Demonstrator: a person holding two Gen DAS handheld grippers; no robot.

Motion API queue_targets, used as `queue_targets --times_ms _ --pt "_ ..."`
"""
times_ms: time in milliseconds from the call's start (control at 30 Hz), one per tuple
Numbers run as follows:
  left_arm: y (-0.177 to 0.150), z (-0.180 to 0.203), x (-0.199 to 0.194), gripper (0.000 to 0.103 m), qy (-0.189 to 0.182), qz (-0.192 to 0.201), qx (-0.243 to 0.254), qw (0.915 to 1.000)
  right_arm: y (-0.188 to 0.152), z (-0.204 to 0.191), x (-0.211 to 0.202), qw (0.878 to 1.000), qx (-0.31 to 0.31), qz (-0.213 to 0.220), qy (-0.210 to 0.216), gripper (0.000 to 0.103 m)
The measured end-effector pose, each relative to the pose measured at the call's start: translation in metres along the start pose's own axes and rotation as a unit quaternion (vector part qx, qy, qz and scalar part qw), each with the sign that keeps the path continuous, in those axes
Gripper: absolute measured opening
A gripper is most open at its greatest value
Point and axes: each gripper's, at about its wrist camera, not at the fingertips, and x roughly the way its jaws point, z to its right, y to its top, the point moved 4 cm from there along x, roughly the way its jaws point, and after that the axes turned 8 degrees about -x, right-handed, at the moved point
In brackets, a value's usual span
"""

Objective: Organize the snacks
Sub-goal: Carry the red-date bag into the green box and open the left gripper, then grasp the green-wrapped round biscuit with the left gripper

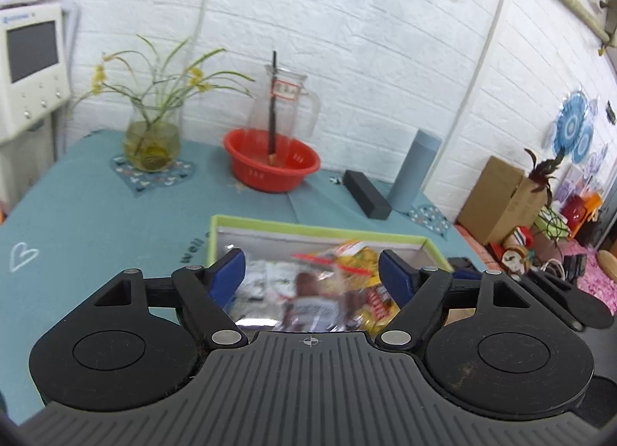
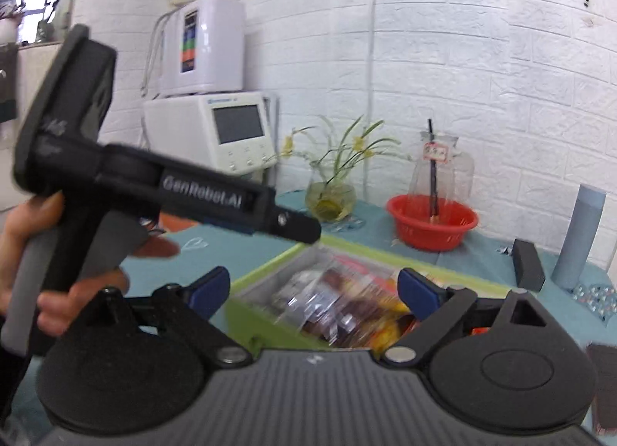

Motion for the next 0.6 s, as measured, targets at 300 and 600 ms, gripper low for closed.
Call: queue_targets --times_ms 300,600 --pt "-0.069 -0.063 -0.007 0.063 0.07 -0.086 -0.006 0.9939 -0.061 -0.077 0.034 0.988 0.03 -0.103 0.113 0.094" --pt "-0.087 -0.095 0.017 0.044 0.039 -0.152 -0.011 0.9876 -0.072 -0.11 0.08 0.975 0.044 -0.155 0.151 0.094"
